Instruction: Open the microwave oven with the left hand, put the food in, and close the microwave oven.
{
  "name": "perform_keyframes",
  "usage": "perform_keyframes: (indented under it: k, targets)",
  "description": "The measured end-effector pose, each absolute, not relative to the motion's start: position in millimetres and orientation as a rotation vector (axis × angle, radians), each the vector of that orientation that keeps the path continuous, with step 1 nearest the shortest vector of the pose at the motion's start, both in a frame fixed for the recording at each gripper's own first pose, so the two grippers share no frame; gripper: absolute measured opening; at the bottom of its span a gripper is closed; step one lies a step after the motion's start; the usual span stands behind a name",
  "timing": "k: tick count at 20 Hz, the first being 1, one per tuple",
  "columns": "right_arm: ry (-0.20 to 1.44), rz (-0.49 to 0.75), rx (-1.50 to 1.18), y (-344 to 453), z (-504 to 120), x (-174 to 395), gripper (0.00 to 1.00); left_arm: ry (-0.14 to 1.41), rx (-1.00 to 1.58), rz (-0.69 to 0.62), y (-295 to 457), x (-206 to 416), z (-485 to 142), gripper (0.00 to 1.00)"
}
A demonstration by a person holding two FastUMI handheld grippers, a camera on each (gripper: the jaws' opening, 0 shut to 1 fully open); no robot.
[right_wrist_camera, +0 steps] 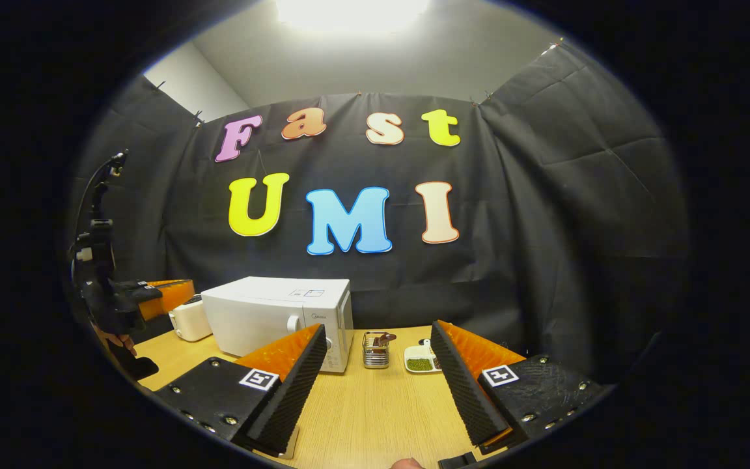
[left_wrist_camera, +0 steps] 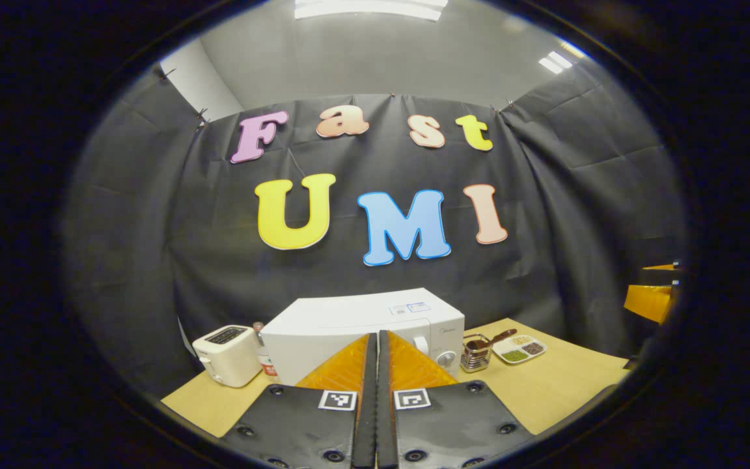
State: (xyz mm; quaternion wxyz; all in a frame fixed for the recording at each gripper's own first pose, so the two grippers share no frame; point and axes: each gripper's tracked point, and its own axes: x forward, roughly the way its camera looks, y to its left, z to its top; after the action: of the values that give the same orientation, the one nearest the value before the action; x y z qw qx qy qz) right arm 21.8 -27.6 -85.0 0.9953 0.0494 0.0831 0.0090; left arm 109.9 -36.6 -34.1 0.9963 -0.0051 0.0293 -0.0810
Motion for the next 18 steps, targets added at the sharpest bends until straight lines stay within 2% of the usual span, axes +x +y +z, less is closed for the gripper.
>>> perform_keyframes:
  k: [9,16,17,18]
  targets:
    - [0.15,0.016,0.086,-12,-68,0,0.98,0.011,-0.006,-0.09,11,60,7,0.07]
    - [0.132,0.027,0.054,10,-59,-22,0.98,-0.014,0.007,-0.085,34,25,12,0.07]
    - [0.133,0.028,0.054,14,-59,-24,0.98,-0.014,-0.002,-0.089,34,23,13,0.08]
    - [0.137,0.029,0.054,17,-59,-27,0.98,-0.013,-0.009,-0.092,35,20,11,0.14]
